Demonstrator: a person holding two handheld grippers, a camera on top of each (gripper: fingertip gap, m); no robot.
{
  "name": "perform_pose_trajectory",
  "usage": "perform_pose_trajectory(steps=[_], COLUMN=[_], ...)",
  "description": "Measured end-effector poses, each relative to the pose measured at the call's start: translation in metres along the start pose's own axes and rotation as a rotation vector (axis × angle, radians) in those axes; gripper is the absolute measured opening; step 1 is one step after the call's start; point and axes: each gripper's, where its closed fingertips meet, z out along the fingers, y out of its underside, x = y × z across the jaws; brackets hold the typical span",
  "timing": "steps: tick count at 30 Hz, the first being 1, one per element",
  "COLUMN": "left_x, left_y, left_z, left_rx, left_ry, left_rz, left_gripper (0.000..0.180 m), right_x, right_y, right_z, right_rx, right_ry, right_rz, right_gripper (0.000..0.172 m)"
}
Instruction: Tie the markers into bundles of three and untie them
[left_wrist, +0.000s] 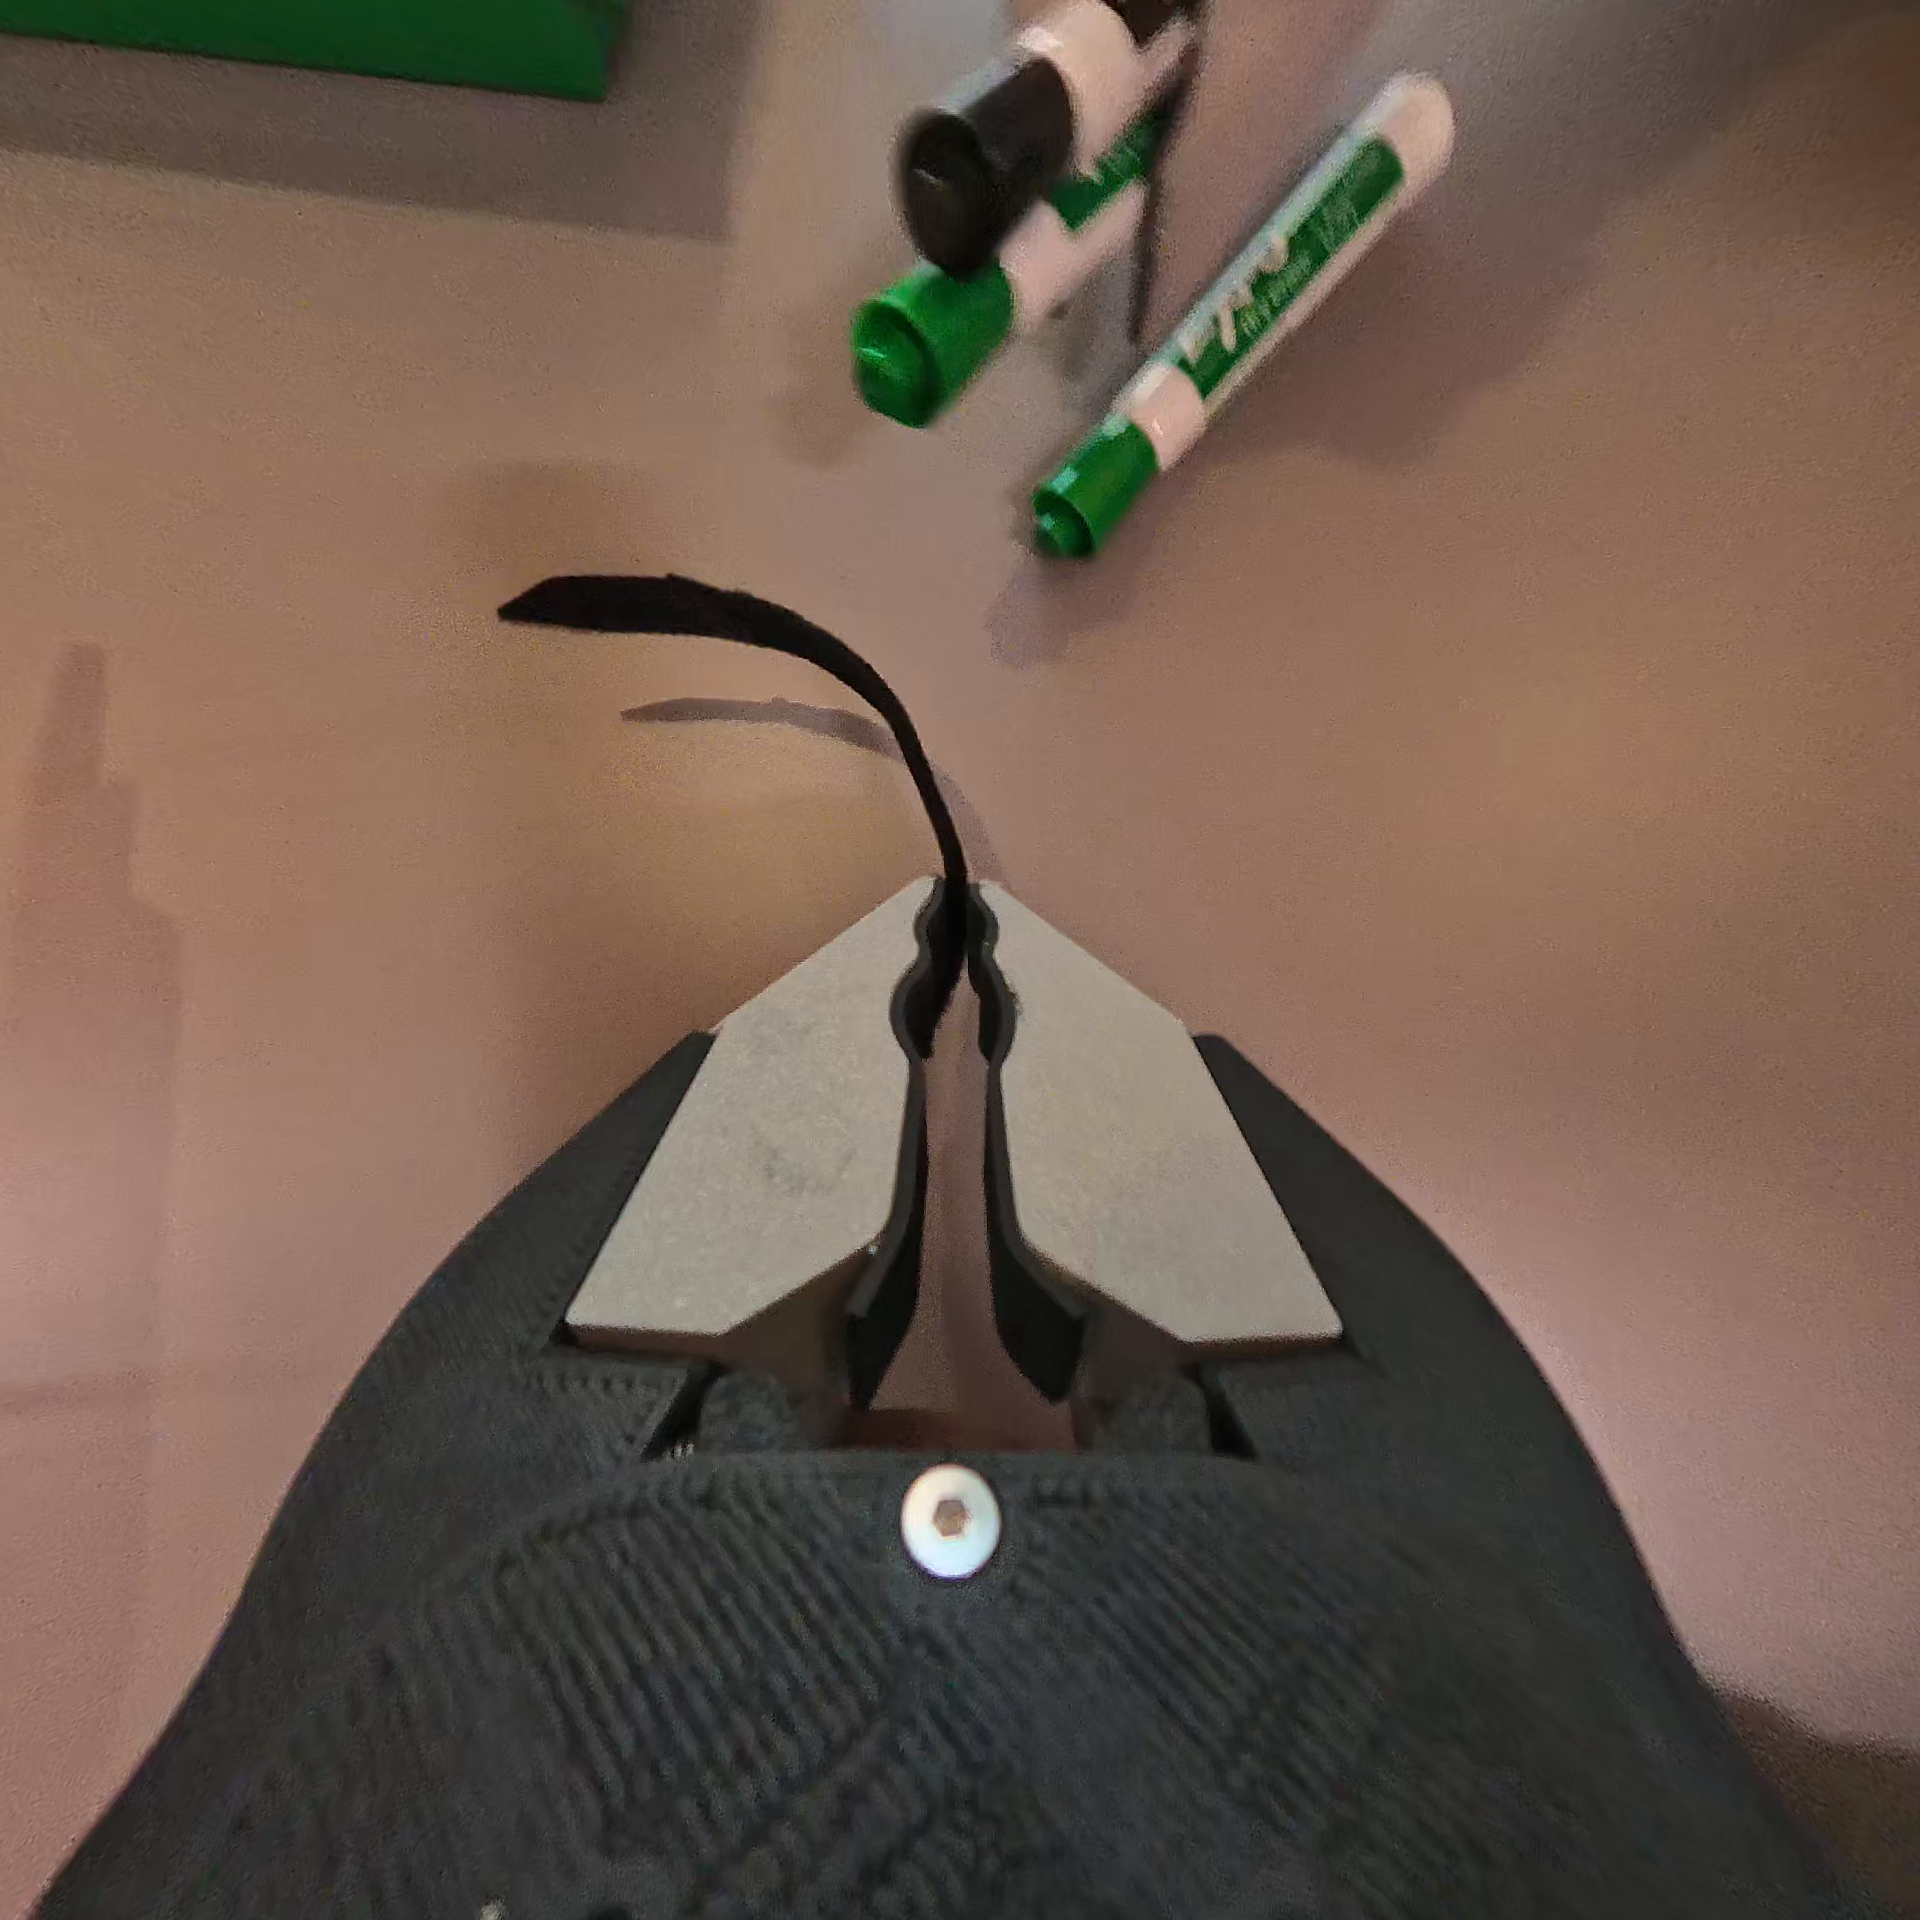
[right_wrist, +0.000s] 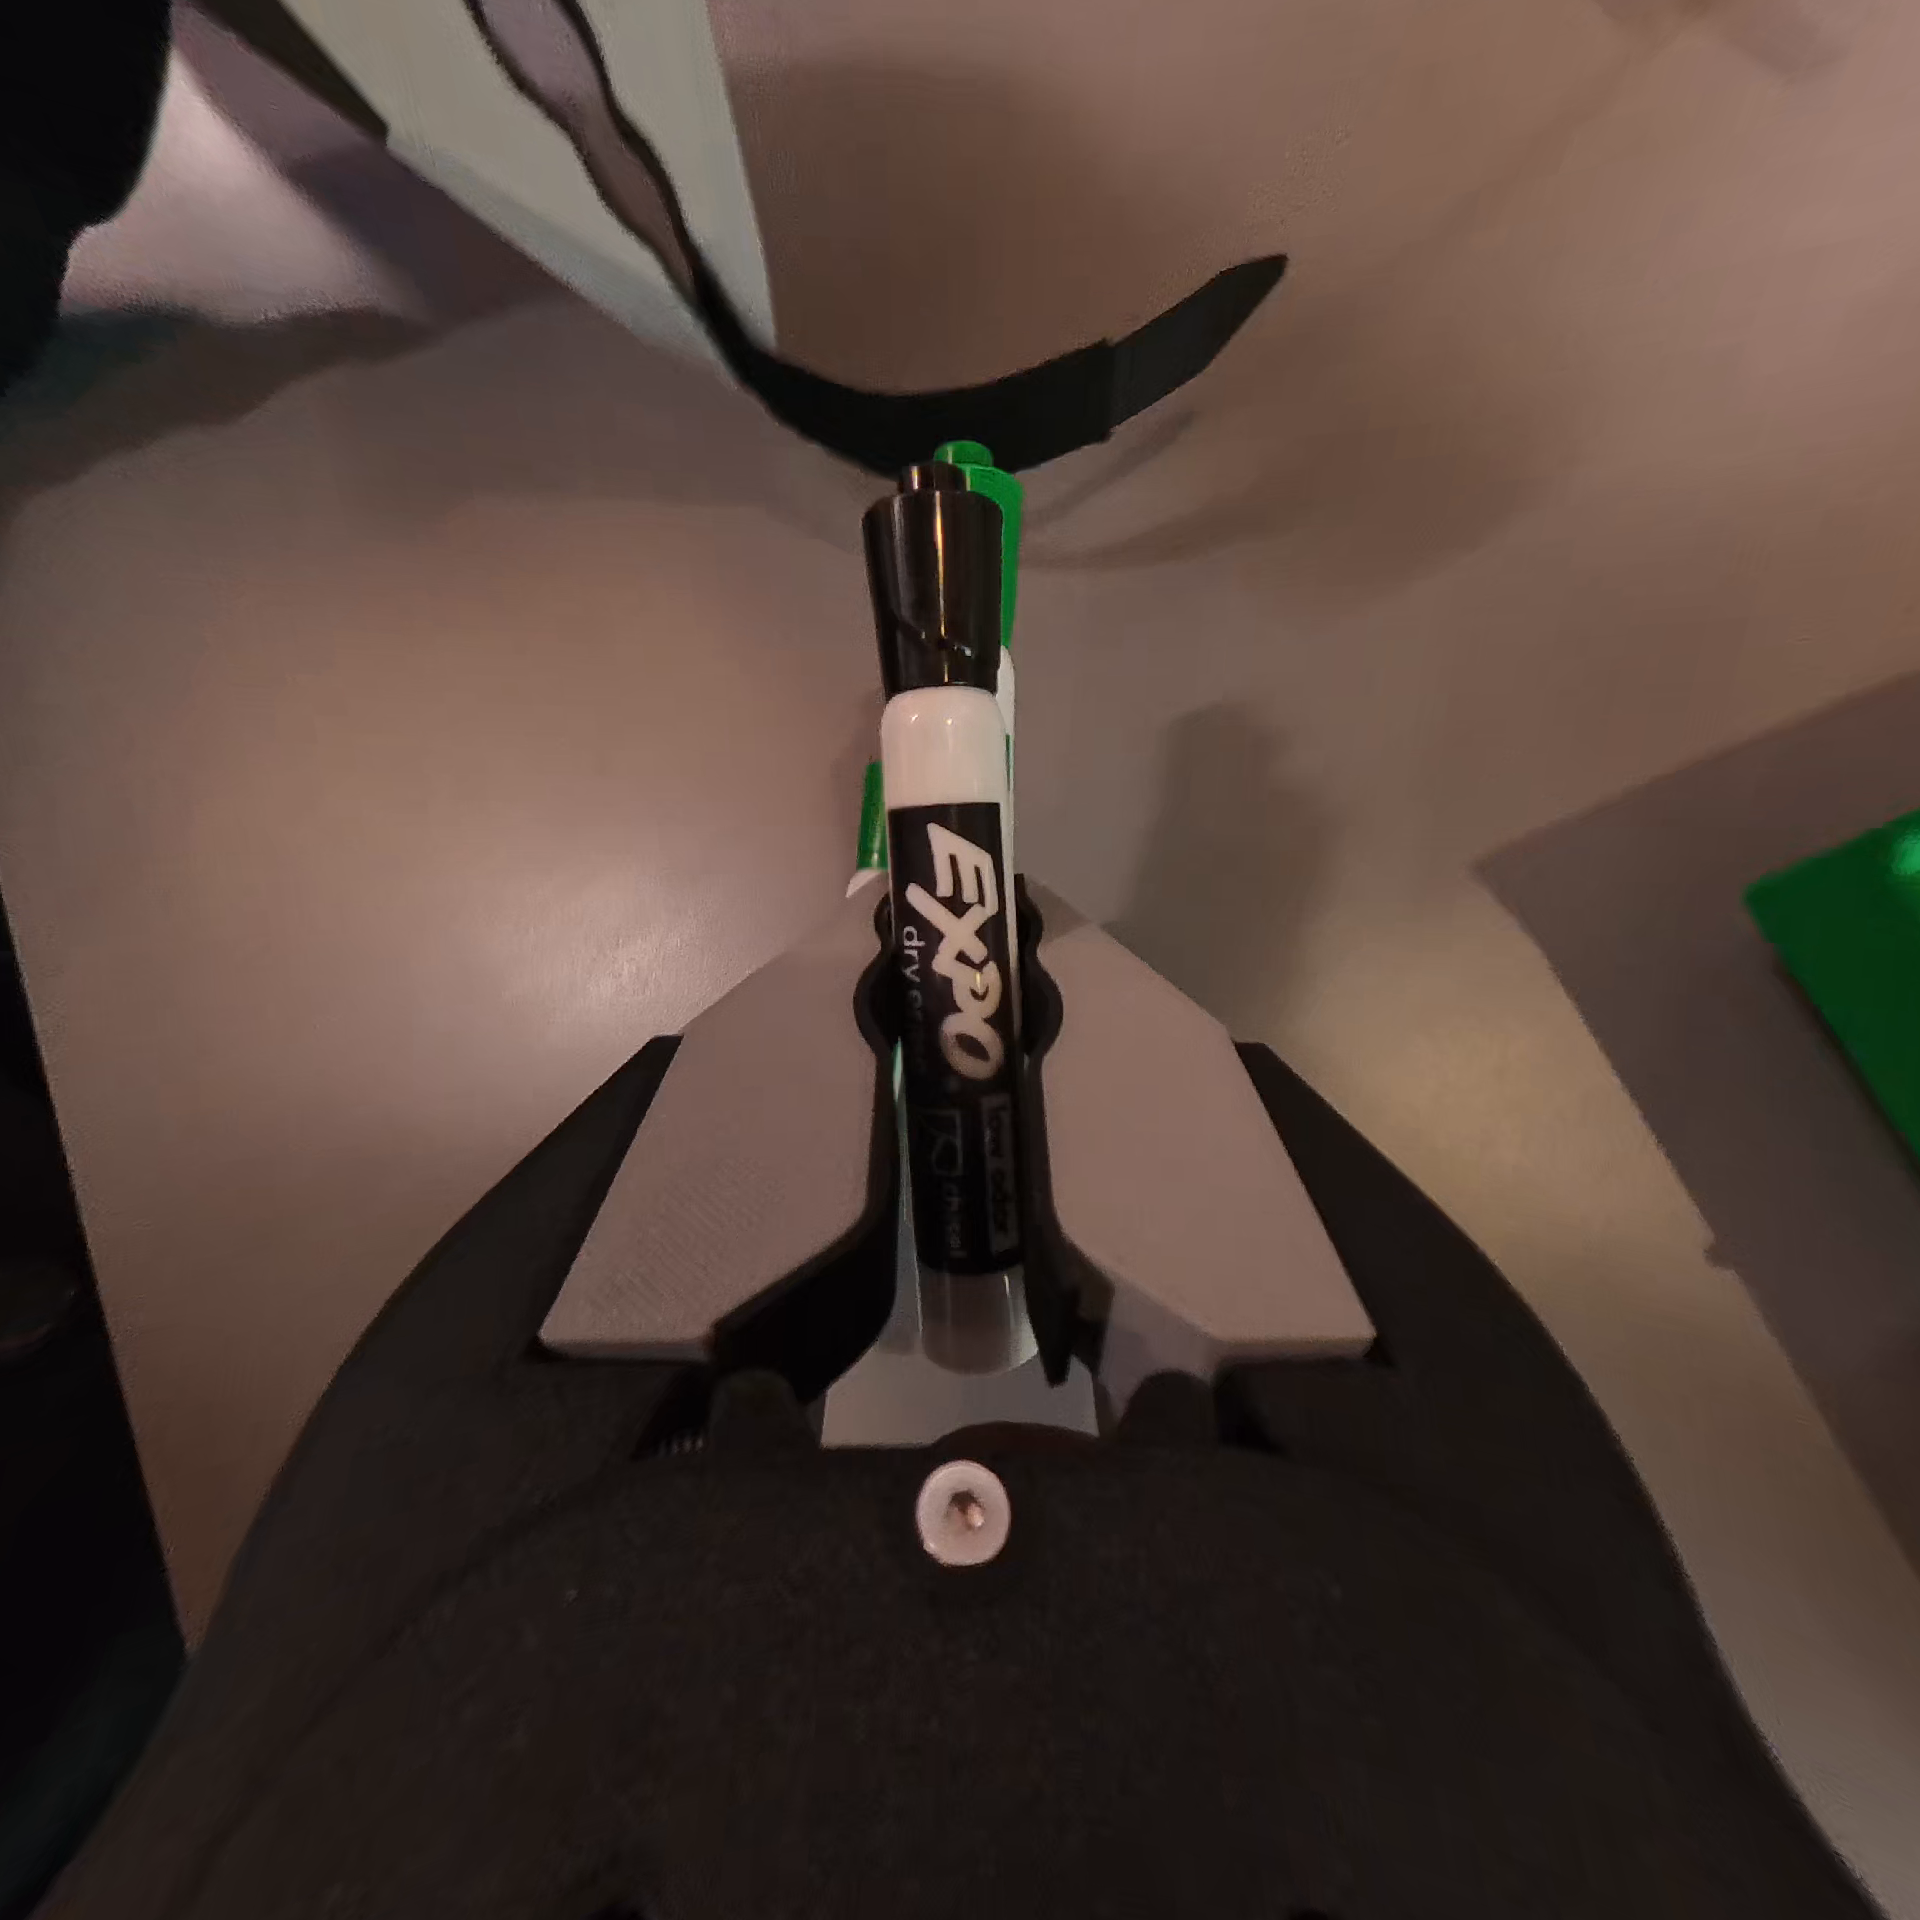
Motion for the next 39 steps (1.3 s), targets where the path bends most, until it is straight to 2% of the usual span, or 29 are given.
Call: perform_pose_trajectory(steps=[1, 3, 5, 8, 13, 19, 23, 29, 33, 37, 39], left_x=[0.005, 0.022, 0.030, 0.018, 0.030, 0.048, 0.064, 0.064, 0.051, 0.041, 0.035], left_y=[0.004, 0.011, 0.017, 0.018, -0.015, -0.011, -0.024, -0.031, -0.037, -0.028, -0.028], left_z=[-0.002, -0.003, 0.000, 0.004, 0.015, 0.023, 0.018, 0.021, 0.018, 0.021, 0.016], left_rx=[-0.024, -0.054, -0.114, -0.240, -0.106, -0.054, 0.069, 0.130, 0.128, 0.145, 0.148], left_ry=[-0.002, 0.000, -0.062, -0.197, -0.386, -0.562, -0.647, -0.719, -0.827, -0.811, -0.839], left_rz=[0.073, 0.325, 0.559, 0.705, 1.061, 1.410, 1.493, 1.560, 1.544, 1.483, 1.466], left_gripper=[0.000, 0.000, 0.000, 0.000, 0.000, 0.000, 0.000, 0.000, 0.001, 0.002, 0.012], right_x=[-0.001, -0.003, -0.005, -0.010, -0.021, -0.027, -0.050, -0.076, -0.079, -0.080, -0.084], right_y=[-0.004, -0.012, -0.018, -0.026, -0.033, -0.028, -0.025, 0.024, 0.036, 0.030, 0.023], right_z=[0.001, 0.003, 0.003, -0.005, -0.028, -0.039, -0.042, -0.006, 0.008, 0.015, 0.015], right_rx=[0.023, 0.057, 0.077, 0.106, 0.116, 0.004, -0.014, -0.334, -0.466, -0.445, -0.381], right_ry=[-0.008, -0.006, -0.008, -0.010, -0.052, -0.061, -0.192, -0.332, -0.350, -0.339, -0.348], right_rz=[-0.018, -0.060, -0.111, -0.191, -0.346, -0.456, -0.500, -0.599, -0.603, -0.599, -0.591], right_gripper=[0.015, 0.015, 0.015, 0.016, 0.016, 0.016, 0.016, 0.015, 0.015, 0.015, 0.015])
